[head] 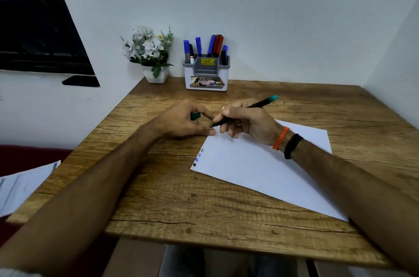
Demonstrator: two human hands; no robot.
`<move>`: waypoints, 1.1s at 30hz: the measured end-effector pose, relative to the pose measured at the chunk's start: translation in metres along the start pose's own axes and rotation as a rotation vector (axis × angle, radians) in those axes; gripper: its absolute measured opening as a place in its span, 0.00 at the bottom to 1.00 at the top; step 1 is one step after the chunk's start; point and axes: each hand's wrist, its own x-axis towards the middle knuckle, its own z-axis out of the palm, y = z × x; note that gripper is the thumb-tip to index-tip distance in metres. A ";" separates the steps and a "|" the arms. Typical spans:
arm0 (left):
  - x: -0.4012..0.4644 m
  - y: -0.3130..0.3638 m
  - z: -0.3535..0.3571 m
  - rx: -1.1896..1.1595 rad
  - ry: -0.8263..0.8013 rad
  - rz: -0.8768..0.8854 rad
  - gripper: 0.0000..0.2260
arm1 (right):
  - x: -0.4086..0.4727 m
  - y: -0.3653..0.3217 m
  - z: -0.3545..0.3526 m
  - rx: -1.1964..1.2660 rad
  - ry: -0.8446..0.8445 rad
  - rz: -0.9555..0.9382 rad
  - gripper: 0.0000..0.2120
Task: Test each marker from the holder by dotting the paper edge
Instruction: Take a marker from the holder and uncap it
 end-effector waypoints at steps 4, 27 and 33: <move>0.003 -0.006 0.001 -0.013 -0.031 0.044 0.10 | 0.004 0.001 0.014 -0.082 -0.062 0.067 0.07; 0.001 -0.003 -0.015 -0.086 -0.316 0.008 0.22 | 0.002 0.013 0.019 -0.333 -0.043 -0.007 0.04; 0.003 -0.005 -0.013 -0.109 -0.313 -0.013 0.22 | 0.001 0.013 0.019 -0.350 -0.065 -0.008 0.03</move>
